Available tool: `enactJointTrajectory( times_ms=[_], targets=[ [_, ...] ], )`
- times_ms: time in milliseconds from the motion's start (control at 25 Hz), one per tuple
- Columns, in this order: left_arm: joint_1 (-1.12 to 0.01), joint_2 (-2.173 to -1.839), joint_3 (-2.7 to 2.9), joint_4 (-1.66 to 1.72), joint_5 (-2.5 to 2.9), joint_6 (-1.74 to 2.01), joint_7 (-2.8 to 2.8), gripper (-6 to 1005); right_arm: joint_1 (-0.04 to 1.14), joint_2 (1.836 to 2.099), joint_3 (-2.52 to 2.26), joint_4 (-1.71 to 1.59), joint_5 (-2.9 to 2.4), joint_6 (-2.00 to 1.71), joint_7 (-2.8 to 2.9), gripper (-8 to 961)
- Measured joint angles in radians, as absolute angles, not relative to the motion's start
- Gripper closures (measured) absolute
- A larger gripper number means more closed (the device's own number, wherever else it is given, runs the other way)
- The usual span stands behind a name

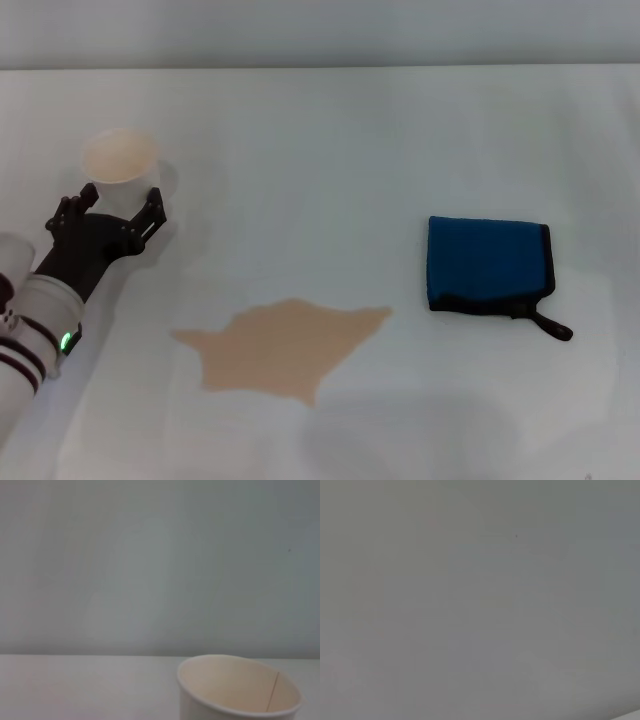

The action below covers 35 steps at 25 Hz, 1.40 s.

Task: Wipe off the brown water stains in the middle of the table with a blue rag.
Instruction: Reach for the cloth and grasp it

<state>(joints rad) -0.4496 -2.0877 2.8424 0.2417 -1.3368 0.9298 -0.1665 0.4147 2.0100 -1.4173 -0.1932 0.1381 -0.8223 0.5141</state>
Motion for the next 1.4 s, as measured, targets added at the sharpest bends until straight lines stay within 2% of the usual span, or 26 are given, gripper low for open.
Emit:
enactJointTrajectory(
  times_ms=[560,1000,1200,1400],
  targets=[
    [-0.353,-2.086,2.843,0.297,-1.312,1.035,-0.156,116,0.414,2.011,-1.417,-0.194,0.138,-0.822,0.510,131],
    [-0.196,-2.084,2.842,0.347,-1.287,1.283,-0.163,115,0.420,2.006,-1.419,-0.206,0.134,-0.814,0.525,132],
    [-0.139,-2.084,2.842,0.338,-1.304,1.378,-0.163,116,0.412,1.979,-1.480,-0.256,0.028,-0.813,0.689,132],
    [-0.115,-2.081,2.837,0.298,-1.358,1.404,-0.172,117,0.407,1.916,-1.541,-0.401,-0.301,-0.811,0.976,132]
  ],
)
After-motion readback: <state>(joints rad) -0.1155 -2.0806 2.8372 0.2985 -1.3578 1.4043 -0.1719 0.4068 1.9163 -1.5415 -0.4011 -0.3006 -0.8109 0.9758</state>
